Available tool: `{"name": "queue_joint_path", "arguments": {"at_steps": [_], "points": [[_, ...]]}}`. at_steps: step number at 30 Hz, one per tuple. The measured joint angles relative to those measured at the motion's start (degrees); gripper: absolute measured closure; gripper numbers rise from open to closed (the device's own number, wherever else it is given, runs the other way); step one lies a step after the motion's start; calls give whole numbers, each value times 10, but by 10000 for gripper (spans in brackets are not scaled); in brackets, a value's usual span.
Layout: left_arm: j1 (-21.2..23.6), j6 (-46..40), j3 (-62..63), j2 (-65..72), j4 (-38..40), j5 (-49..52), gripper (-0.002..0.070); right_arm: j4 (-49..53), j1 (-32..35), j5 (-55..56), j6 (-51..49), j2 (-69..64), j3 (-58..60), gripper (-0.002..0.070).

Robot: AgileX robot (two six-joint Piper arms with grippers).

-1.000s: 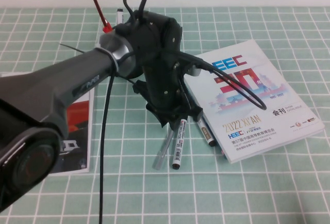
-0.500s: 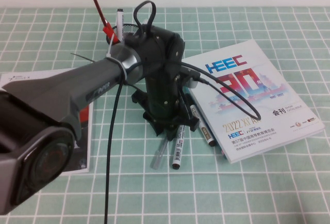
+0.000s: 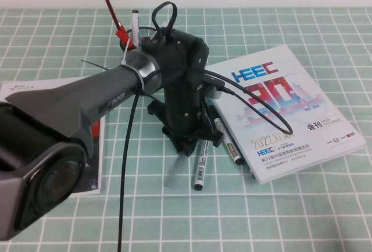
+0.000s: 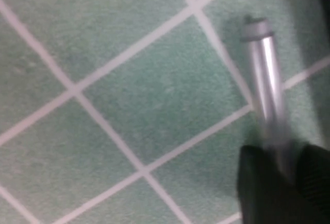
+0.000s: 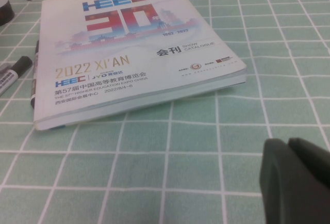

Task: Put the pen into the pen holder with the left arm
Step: Pick up the pen on the table, then place the pen onto the pen holder

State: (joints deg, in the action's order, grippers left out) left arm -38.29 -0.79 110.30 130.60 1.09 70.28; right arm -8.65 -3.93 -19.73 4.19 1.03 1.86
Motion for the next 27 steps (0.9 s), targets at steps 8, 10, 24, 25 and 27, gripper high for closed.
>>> {"name": "queue_joint_path", "arguments": {"at_steps": [8,10,24,25,27], "points": [[0,1,0,-2,-6,1,626,0,0,0,0,0,0,696],[0,-2,-2,-11,-1,0,626,0,0,0,0,0,0,696],[1,-51,-73,-226,-6,-308,627,0,0,0,0,0,0,696],[3,-51,-94,-237,-11,-344,627,0,0,0,0,0,0,696],[9,-52,-139,-253,-11,-434,627,0,0,0,0,0,0,696]]}}
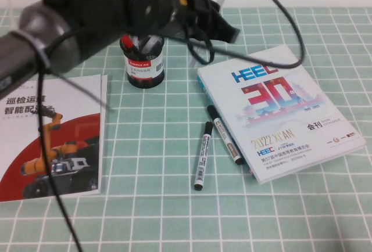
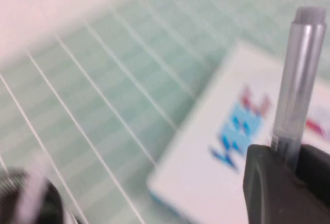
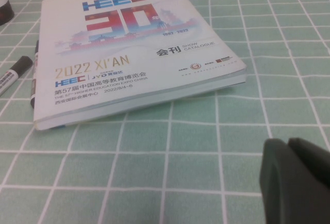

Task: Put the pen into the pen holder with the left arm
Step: Place the pen onto the pen holder

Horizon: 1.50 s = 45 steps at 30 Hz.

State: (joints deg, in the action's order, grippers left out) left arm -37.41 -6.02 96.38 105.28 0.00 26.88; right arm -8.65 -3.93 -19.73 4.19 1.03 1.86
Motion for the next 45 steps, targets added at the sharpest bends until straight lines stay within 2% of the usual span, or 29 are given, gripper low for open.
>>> {"name": "queue_joint_path", "arguments": {"at_steps": [9,12,21,30,45], "points": [[62,28,-200,-16,-4,-412,627,0,0,0,0,0,0,696],[80,33,-232,-10,-4,-495,627,0,0,0,0,0,0,696],[129,71,-237,35,0,-574,627,0,0,0,0,0,0,696],[132,75,-237,80,0,-645,627,0,0,0,0,0,0,696],[132,48,-237,97,3,-633,627,0,0,0,0,0,0,696]]}}
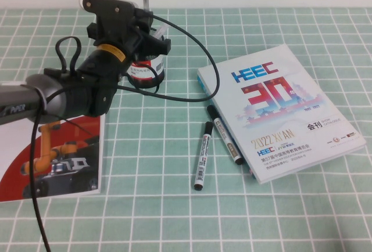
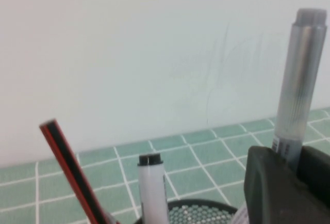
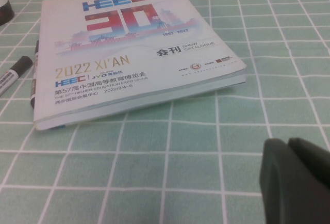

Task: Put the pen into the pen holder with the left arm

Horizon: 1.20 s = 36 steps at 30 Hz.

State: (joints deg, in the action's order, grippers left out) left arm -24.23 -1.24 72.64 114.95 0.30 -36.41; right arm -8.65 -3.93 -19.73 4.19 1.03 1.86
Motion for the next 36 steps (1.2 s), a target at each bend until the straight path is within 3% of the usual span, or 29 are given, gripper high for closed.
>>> {"name": "queue_joint_path", "arguments": {"at_steps": [8,10,16,24,28,32,36], "points": [[0,-1,0,0,34,17,613,0,0,0,0,0,0,696],[0,-1,0,0,37,17,570,0,0,0,0,0,0,696],[0,-5,0,-2,52,17,354,0,0,0,0,0,0,696],[0,-23,0,-79,88,62,307,0,0,0,0,0,0,696],[0,-26,0,-152,91,167,375,0,0,0,0,0,0,696],[0,-34,0,-235,91,287,596,0,0,0,0,0,0,696],[0,-45,-6,-309,91,358,659,0,0,0,0,0,0,696]]}}
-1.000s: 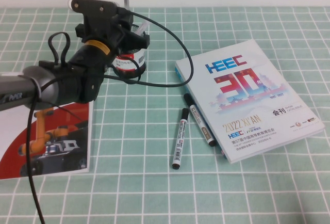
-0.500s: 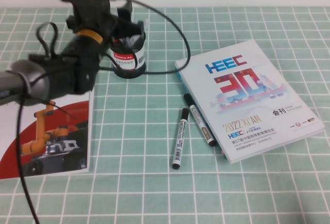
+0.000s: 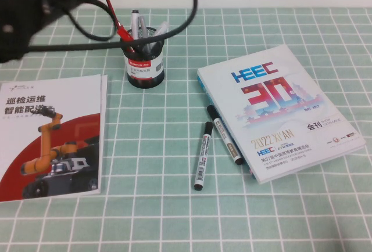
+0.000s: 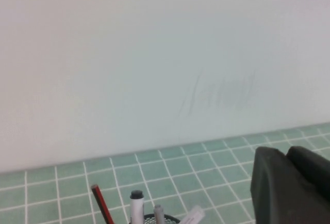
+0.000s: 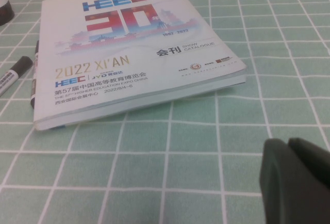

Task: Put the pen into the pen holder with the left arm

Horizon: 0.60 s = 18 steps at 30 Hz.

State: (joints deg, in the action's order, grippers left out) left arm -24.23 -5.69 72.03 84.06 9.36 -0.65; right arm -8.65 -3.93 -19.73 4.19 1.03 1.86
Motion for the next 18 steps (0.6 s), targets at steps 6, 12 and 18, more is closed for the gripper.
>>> {"name": "queue_joint_path", "arguments": {"at_steps": [6,12,18], "points": [[0,-1,-108,-137,0,-11,673,0,0,0,0,0,0,696],[0,-1,-300,-321,0,-59,674,0,0,0,0,0,0,696],[0,-1,-448,-495,0,-37,674,0,0,0,0,0,0,696]]}}
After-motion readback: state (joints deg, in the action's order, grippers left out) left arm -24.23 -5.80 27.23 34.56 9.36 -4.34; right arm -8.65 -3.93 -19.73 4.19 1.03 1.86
